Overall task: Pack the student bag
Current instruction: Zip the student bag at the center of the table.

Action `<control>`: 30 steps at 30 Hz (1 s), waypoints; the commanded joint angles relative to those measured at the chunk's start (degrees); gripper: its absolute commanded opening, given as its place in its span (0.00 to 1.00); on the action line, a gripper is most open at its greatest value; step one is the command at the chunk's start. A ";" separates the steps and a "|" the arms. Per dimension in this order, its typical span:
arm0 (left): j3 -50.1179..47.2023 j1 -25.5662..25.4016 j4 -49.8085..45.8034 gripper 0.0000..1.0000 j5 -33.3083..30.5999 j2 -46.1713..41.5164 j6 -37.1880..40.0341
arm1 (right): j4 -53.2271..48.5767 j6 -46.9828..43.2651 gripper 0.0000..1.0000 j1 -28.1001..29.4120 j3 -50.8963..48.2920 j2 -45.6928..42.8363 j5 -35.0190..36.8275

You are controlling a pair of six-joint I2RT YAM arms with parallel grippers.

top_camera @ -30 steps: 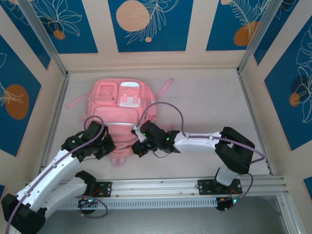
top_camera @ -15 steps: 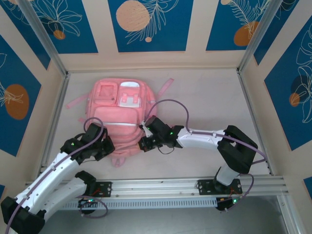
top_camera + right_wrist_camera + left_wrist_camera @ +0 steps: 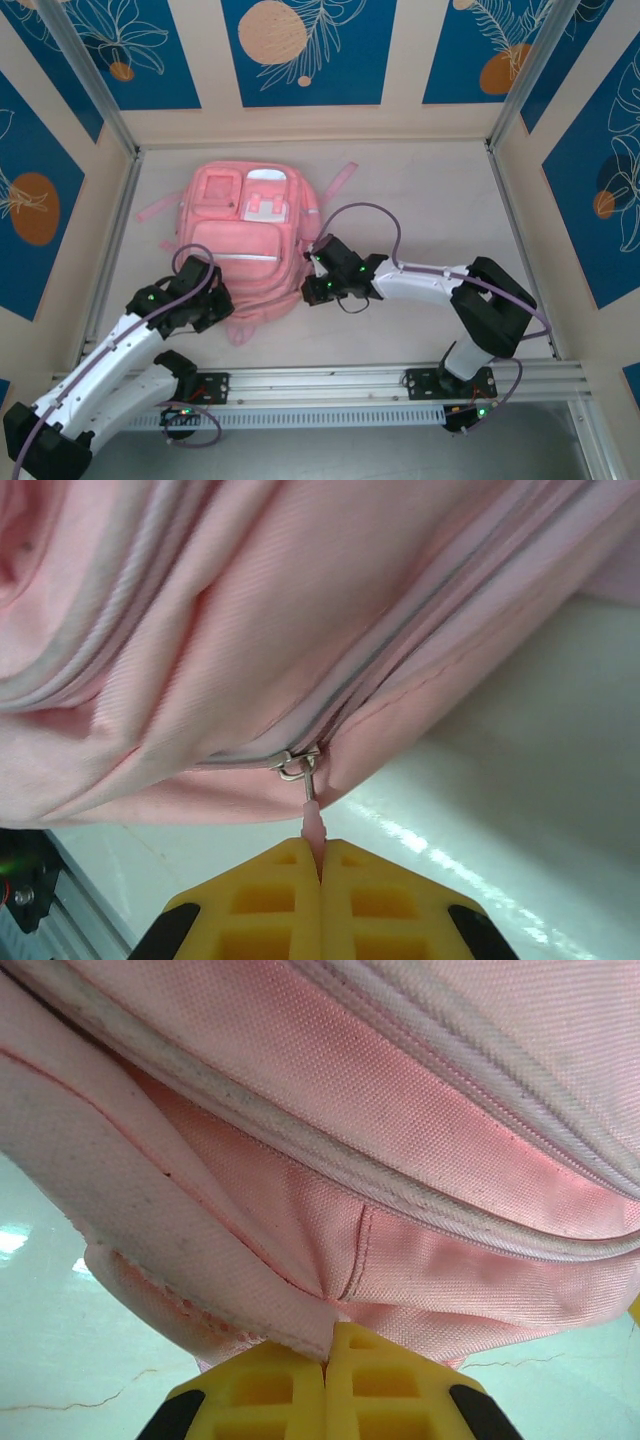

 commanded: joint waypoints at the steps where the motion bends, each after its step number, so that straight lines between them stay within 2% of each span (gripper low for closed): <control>1: -0.69 0.32 -7.22 0.00 -4.91 -2.20 0.87 | -5.32 -0.07 0.00 -3.25 -2.33 -0.80 5.57; 13: -1.50 0.33 -7.97 0.00 -4.65 -3.95 1.50 | -0.76 -2.33 0.00 -13.25 3.54 2.58 4.64; 19: -2.14 0.37 -6.60 0.00 -3.70 -3.52 3.72 | 1.40 -1.58 0.00 -16.30 5.70 3.59 6.43; 25: -4.86 0.12 1.45 0.00 4.84 0.23 6.17 | 3.99 1.70 0.00 -19.02 1.23 -0.02 10.82; 30: -5.90 -1.86 8.53 0.00 9.52 5.12 8.99 | 4.51 1.15 0.00 -19.84 -2.18 -3.70 10.76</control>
